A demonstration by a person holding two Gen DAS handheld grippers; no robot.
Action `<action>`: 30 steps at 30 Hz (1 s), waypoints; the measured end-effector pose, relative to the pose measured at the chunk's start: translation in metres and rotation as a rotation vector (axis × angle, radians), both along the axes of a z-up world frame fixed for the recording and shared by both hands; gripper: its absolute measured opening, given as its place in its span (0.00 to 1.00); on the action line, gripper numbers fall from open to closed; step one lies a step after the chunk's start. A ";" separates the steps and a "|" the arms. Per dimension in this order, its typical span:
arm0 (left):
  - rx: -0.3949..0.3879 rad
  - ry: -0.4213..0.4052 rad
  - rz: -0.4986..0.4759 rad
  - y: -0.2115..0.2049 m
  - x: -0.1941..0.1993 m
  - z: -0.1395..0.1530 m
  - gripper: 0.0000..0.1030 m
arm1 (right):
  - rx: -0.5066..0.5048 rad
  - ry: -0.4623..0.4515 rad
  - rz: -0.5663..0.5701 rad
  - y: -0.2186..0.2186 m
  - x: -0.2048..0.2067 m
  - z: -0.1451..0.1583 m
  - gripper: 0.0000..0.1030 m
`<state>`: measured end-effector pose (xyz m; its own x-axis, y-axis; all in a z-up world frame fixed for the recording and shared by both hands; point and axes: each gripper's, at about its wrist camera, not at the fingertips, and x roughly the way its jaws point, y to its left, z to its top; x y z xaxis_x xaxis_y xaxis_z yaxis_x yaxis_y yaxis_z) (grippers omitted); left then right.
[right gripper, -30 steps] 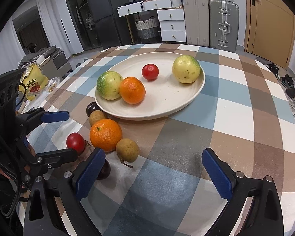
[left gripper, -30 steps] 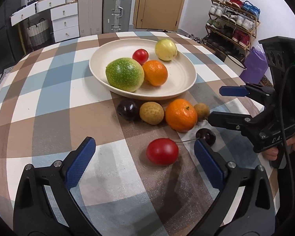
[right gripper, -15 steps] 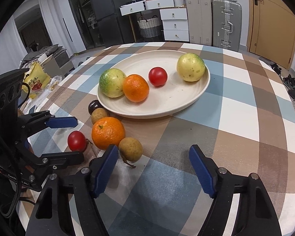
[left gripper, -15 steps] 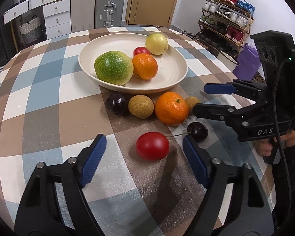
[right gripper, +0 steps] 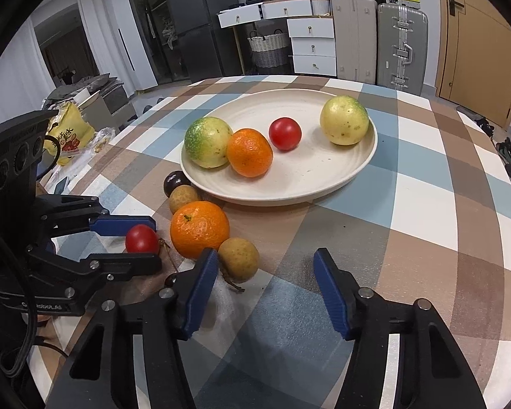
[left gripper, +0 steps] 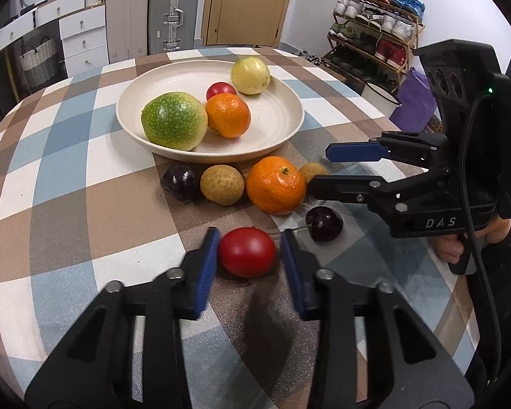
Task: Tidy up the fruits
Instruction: 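Grasp a red tomato with the left tool while the right tool grasps a brown pear, then lift the red tomato toward the plate with the left tool while the right tool carries the pear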
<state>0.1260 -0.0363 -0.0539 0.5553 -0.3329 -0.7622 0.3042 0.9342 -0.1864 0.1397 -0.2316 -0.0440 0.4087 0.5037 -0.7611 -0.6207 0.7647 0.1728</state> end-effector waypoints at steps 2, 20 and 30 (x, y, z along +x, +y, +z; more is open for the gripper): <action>-0.004 0.001 -0.003 0.000 0.000 0.000 0.29 | -0.003 -0.004 0.010 0.001 -0.002 0.001 0.52; -0.014 -0.029 0.025 0.007 -0.001 0.004 0.29 | -0.017 -0.010 0.079 0.009 -0.013 0.000 0.24; -0.031 -0.058 0.056 0.015 -0.003 0.009 0.28 | 0.006 -0.042 -0.053 -0.011 0.002 0.007 0.24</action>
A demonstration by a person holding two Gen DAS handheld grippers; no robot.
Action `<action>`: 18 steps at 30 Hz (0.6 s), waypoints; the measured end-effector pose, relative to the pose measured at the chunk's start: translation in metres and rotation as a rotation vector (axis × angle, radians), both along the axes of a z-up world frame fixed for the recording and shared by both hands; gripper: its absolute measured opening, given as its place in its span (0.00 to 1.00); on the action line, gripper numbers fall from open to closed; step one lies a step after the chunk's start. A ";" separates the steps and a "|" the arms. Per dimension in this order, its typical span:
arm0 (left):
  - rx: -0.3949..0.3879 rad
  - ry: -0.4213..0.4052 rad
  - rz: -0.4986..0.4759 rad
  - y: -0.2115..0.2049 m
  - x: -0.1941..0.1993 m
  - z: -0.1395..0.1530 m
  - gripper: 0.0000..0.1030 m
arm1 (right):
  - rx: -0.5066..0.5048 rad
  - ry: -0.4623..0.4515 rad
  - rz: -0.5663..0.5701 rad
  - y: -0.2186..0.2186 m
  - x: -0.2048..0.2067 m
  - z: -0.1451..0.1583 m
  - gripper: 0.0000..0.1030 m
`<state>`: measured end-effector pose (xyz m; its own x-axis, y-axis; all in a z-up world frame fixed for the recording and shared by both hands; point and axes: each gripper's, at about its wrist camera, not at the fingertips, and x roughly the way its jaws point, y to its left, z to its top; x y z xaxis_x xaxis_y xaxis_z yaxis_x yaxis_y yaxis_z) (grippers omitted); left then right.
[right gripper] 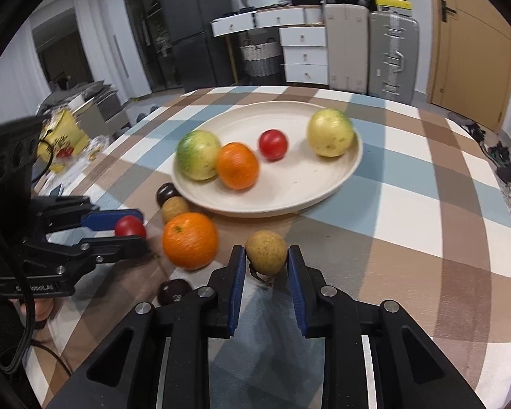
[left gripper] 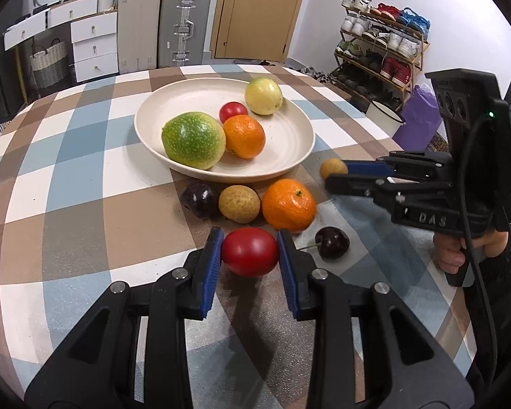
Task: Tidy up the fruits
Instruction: 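Lift the red tomato toward the plate with the left tool while the right tool carries the pear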
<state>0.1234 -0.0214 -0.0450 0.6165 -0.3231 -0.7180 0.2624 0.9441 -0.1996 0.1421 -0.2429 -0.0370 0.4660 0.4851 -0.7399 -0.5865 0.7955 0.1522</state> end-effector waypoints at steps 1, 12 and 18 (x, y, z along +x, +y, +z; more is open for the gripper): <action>0.003 -0.004 0.005 0.001 0.000 0.001 0.29 | 0.003 0.001 -0.016 -0.003 0.002 0.000 0.24; -0.014 -0.042 0.043 0.008 0.001 0.010 0.29 | 0.048 -0.031 -0.063 -0.015 0.008 0.007 0.24; -0.029 -0.057 0.079 0.014 0.006 0.016 0.29 | 0.062 -0.035 -0.071 -0.016 0.010 0.008 0.24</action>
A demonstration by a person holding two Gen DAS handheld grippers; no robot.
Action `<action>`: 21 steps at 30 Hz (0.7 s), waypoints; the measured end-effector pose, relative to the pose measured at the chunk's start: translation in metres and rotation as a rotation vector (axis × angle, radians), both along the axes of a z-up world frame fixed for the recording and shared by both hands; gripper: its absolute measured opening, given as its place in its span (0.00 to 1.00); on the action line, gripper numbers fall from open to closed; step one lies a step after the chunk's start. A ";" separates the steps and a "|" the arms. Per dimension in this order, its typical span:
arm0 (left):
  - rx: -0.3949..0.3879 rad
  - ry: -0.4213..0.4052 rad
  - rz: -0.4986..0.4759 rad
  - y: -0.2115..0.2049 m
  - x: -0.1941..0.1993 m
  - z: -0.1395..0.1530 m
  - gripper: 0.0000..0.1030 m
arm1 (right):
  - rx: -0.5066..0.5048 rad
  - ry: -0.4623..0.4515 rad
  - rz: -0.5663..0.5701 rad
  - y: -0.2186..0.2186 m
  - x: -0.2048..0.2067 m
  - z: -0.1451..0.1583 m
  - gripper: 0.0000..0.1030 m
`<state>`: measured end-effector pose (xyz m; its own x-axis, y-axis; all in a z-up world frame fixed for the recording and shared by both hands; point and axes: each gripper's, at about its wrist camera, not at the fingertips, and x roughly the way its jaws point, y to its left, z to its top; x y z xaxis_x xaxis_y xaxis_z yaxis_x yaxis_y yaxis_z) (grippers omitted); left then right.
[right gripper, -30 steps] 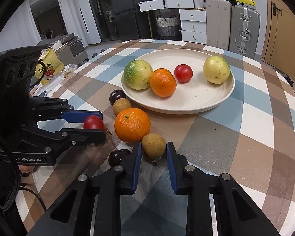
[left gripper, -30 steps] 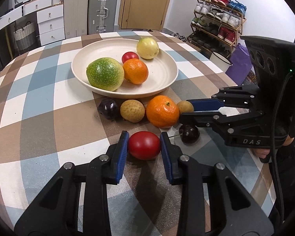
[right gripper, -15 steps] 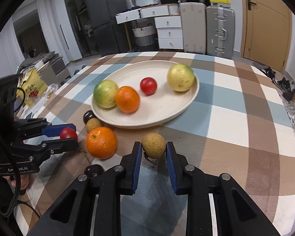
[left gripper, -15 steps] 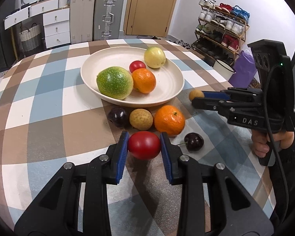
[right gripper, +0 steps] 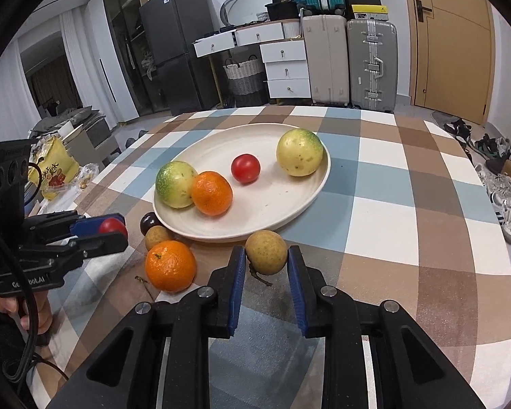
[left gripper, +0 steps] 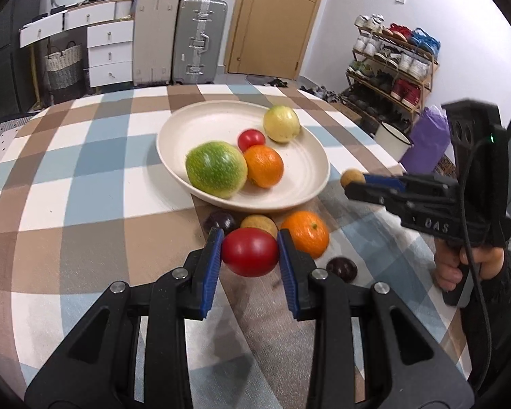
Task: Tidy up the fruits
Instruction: 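Lift the red tomato toward the plate with the left tool while the right tool carries the pear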
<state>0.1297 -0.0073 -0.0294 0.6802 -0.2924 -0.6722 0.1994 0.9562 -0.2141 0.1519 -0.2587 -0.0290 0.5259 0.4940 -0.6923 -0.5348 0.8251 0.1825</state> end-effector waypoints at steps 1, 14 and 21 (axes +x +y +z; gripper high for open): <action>0.000 -0.003 0.007 0.001 0.001 0.002 0.29 | 0.002 0.000 -0.002 0.000 0.000 0.000 0.24; 0.013 -0.066 0.068 0.011 0.019 0.034 0.29 | 0.032 -0.033 -0.018 0.003 0.008 0.023 0.24; 0.017 -0.091 0.082 0.010 0.040 0.046 0.29 | 0.059 -0.037 -0.048 0.002 0.022 0.033 0.24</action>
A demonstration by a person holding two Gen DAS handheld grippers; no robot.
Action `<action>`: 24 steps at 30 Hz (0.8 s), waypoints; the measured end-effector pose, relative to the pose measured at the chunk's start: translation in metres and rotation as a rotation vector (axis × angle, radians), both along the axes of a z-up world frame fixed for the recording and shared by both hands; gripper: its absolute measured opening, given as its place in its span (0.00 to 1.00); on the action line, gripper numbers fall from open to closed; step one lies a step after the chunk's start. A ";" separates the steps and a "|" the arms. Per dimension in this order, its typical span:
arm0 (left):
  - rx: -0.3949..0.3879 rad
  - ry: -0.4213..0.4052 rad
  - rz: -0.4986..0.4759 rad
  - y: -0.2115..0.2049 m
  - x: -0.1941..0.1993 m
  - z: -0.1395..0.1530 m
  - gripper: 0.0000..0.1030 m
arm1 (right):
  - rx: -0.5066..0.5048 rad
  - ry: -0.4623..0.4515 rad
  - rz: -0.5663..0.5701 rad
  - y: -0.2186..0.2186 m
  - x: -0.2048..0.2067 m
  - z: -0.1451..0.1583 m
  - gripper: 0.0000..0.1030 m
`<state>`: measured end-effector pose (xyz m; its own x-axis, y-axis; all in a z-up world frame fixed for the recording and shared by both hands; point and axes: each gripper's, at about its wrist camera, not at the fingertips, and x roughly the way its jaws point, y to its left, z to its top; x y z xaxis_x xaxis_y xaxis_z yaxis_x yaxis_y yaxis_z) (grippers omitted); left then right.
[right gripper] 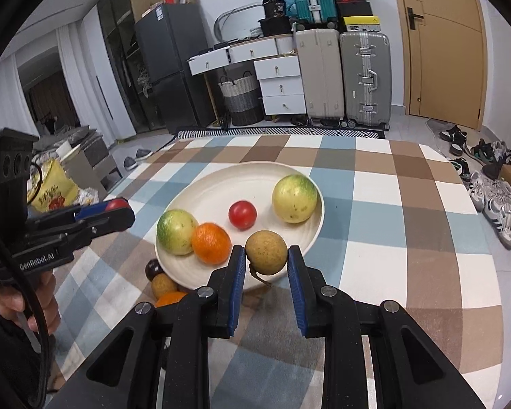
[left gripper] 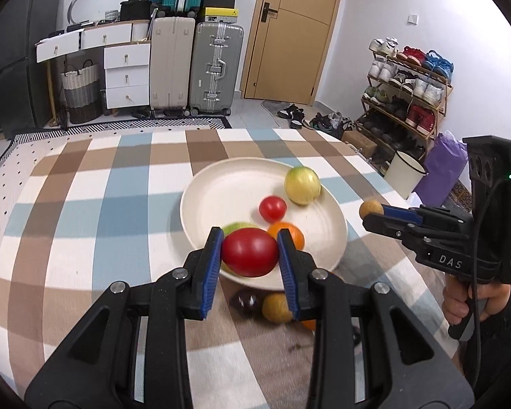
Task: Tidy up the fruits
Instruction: 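Lift the red tomato toward the plate with the left tool while the right tool carries the pear, then lower the tomato into the plate with the left tool while the right tool releases the pear there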
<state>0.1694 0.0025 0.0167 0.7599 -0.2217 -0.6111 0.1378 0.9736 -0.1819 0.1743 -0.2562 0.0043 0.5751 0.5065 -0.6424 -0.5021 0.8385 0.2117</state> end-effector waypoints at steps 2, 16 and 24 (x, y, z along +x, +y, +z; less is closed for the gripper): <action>0.004 -0.001 0.008 -0.001 0.008 0.000 0.29 | 0.027 0.008 -0.014 0.002 0.007 0.000 0.24; 0.027 0.016 0.008 -0.005 0.056 -0.007 0.29 | 0.027 0.034 -0.022 0.016 0.030 -0.010 0.24; 0.038 0.039 -0.015 -0.012 0.081 -0.019 0.29 | 0.030 0.049 -0.019 0.022 0.036 -0.023 0.24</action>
